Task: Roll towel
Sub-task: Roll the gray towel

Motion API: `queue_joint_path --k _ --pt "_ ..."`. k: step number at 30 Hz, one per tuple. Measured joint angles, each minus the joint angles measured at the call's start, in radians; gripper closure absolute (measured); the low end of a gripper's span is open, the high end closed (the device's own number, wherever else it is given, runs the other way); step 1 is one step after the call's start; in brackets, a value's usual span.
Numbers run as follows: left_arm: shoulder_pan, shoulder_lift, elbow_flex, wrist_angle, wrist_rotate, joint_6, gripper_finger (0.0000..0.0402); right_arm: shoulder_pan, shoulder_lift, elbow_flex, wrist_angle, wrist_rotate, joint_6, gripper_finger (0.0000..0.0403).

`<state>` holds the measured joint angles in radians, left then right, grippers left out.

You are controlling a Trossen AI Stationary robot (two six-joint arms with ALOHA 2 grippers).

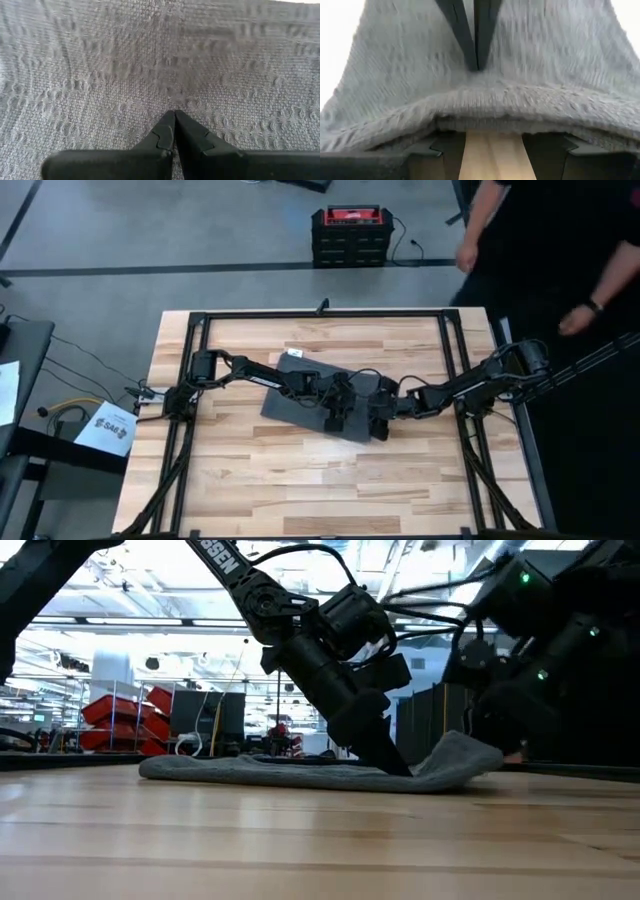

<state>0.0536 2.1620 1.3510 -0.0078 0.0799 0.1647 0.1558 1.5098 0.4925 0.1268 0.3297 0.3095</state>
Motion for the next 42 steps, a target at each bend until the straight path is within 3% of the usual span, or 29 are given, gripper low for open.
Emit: queue_joint_path --k 12,21,33,42 --pt "0.0 0.0 0.0 -0.002 0.0 -0.001 0.0402 -0.016 -0.016 0.03 0.0 0.036 -0.045 0.0232" --pt "0.0 -0.011 0.0 -0.018 -0.005 0.0 0.0402 -0.036 -0.016 0.031 0.118 0.037 -0.107 0.0232" --pt "0.0 -0.111 -0.003 -0.124 -0.043 0.032 0.0402 -0.041 -0.016 0.032 0.172 0.037 -0.126 0.0232" --pt "-0.012 -0.286 -0.002 -0.473 -0.139 -0.036 0.0402 -0.091 -0.016 0.032 0.241 0.037 -0.173 0.0232"
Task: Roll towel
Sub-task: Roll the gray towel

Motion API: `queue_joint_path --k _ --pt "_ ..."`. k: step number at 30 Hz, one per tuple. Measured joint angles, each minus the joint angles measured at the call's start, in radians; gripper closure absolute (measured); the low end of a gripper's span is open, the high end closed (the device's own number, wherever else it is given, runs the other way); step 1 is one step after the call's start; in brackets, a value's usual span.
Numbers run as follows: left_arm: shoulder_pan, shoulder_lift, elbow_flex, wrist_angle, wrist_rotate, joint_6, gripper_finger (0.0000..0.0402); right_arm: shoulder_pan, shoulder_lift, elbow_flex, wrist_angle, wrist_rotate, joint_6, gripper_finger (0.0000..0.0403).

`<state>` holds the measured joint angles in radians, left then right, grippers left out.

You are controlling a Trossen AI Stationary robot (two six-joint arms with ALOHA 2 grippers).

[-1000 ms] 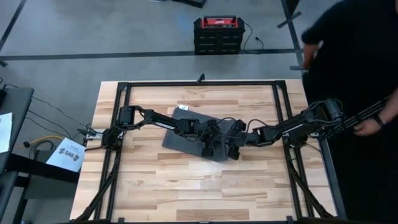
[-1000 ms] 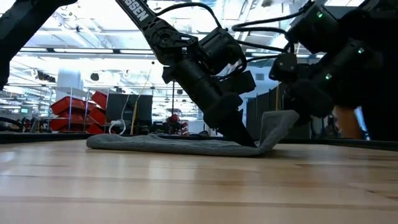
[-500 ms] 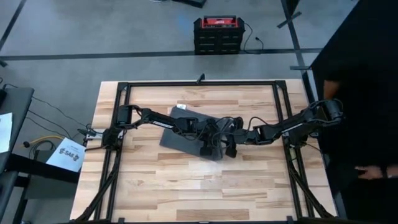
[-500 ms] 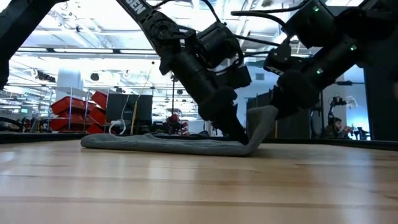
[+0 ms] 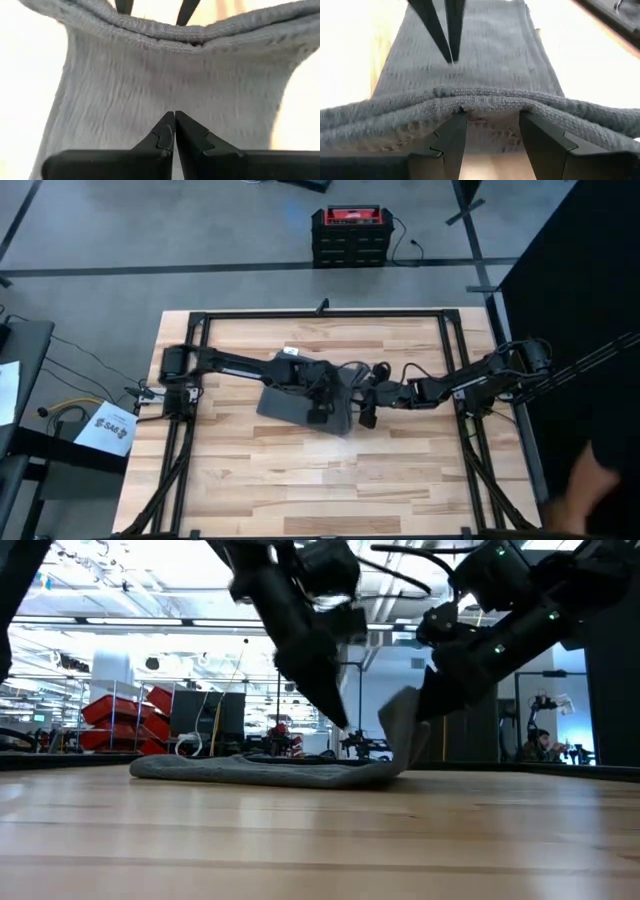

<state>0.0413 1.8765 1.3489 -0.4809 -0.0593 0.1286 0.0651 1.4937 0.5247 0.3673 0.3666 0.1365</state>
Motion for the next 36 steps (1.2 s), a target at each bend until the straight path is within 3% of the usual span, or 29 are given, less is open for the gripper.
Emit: queue_joint_path --k 5,13,20,24,36 --pt "-0.05 -0.111 0.0 -0.112 -0.052 -0.062 0.0402 -0.033 0.058 0.001 0.102 -0.032 -0.046 0.0232" --pt "-0.136 -0.155 0.001 0.039 -0.058 -0.09 0.0402 -0.036 0.24 0.107 0.145 -0.076 -0.123 0.0232" --pt "-0.163 -0.064 -0.081 0.294 -0.051 -0.089 0.0402 -0.043 0.26 0.104 0.109 -0.056 -0.095 0.0232" --pt "-0.167 0.037 -0.098 0.411 0.01 -0.092 0.0402 -0.051 0.263 0.102 0.101 -0.053 -0.096 0.0232" --pt "-0.166 0.194 -0.093 0.34 0.01 -0.162 0.0402 -0.095 0.196 0.102 0.069 -0.052 -0.14 0.0232"
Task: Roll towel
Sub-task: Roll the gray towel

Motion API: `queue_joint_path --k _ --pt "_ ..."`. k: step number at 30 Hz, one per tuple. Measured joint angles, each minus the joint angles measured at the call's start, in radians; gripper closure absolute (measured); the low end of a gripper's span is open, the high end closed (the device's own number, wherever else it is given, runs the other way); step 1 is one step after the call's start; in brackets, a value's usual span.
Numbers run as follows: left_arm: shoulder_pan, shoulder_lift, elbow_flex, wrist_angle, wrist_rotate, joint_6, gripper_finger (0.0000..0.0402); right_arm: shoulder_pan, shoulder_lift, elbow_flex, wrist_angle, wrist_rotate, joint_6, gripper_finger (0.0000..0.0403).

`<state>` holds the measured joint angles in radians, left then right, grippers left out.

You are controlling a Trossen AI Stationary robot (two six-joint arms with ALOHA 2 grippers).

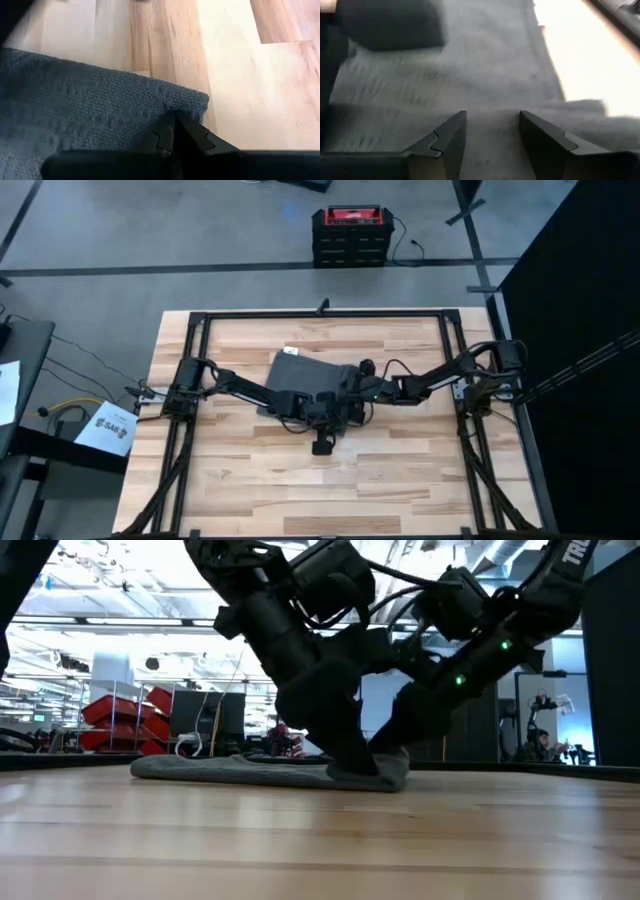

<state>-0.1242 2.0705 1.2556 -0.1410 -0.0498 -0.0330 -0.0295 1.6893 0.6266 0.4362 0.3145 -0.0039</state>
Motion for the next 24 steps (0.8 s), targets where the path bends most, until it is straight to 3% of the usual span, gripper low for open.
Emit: queue_joint_path --k 6,13,19,24 --pt "0.0 0.004 -0.002 -0.003 0.0 0.005 0.0402 -0.091 -0.07 0.002 -0.065 0.002 -0.028 0.0232" --pt "0.0 0.006 -0.004 0.004 0.0 0.008 0.0402 -0.138 0.035 0.002 0.041 -0.093 -0.046 0.0232" --pt "0.0 0.007 -0.004 0.002 0.0 -0.028 0.0402 -0.199 0.072 0.011 0.038 0.005 -0.065 0.0232" --pt "0.0 0.007 -0.005 0.004 0.0 -0.046 0.0402 -0.248 0.03 0.01 0.028 0.012 -0.127 0.0232"
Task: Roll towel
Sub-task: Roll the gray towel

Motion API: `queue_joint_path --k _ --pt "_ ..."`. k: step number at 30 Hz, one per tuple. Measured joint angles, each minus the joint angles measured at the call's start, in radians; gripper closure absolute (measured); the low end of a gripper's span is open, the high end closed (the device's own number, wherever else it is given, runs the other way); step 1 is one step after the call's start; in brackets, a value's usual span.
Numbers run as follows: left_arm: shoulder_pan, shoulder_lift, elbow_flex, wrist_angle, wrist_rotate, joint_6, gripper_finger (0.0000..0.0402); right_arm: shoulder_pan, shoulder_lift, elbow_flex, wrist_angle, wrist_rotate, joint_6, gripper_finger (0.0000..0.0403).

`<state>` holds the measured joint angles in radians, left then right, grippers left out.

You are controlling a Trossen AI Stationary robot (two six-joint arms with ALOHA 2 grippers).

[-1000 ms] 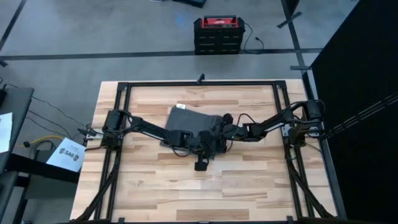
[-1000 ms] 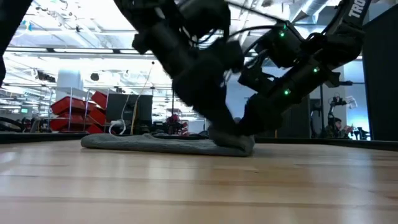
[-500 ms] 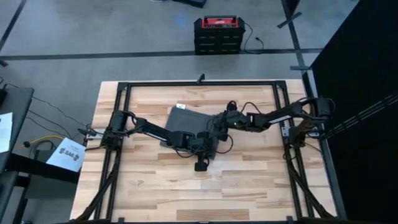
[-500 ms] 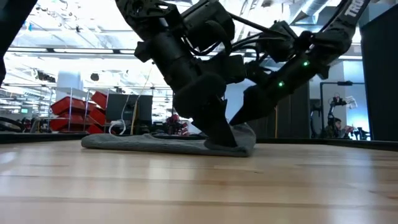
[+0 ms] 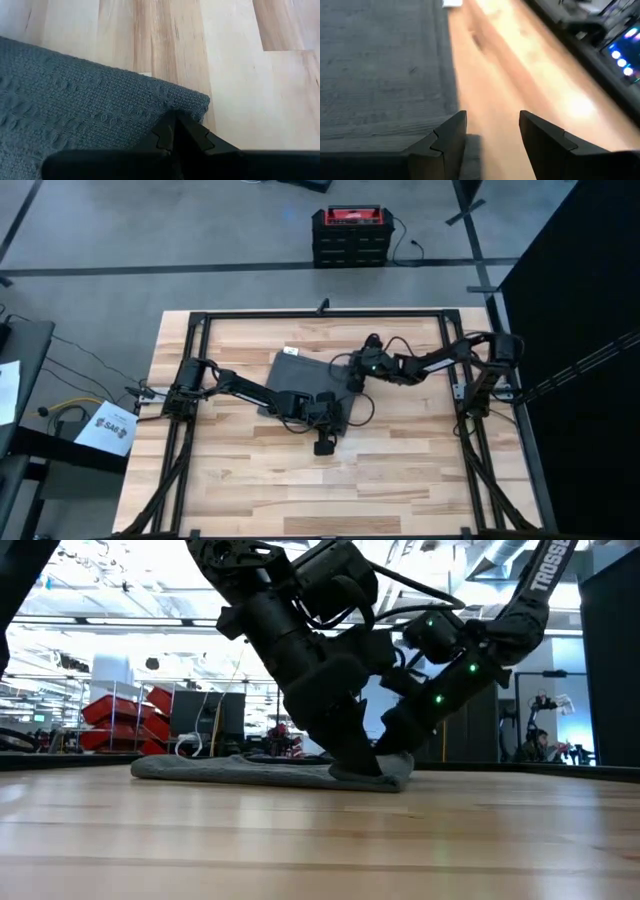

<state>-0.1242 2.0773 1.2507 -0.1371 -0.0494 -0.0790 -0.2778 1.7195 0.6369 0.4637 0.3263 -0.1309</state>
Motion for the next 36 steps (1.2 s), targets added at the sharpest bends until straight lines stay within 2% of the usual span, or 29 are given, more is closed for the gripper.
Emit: queue_joint_path --k 8,13,19,26,31,36 --pt "0.0 0.0 0.0 -0.001 0.0 -0.017 0.0402 -0.016 -0.307 -0.063 -0.205 -0.039 -0.036 0.0232" --pt "0.0 0.0 -0.001 0.0 0.0 -0.012 0.0402 -0.04 -0.374 -0.17 -0.218 -0.107 0.027 0.0232" --pt "0.0 0.0 -0.002 0.009 0.001 -0.012 0.0402 -0.045 -0.252 -0.186 -0.053 -0.134 0.029 0.0232" --pt "-0.002 0.001 -0.002 0.013 0.0 -0.022 0.0402 -0.033 -0.027 -0.086 0.045 -0.167 0.005 0.0232" --pt "-0.003 0.001 -0.001 0.01 -0.001 -0.035 0.0402 -0.03 0.039 -0.019 0.053 -0.167 -0.01 0.0232" --pt "-0.003 0.001 -0.001 0.006 -0.001 -0.038 0.0402 -0.045 0.082 -0.008 0.051 -0.17 -0.007 0.0232"
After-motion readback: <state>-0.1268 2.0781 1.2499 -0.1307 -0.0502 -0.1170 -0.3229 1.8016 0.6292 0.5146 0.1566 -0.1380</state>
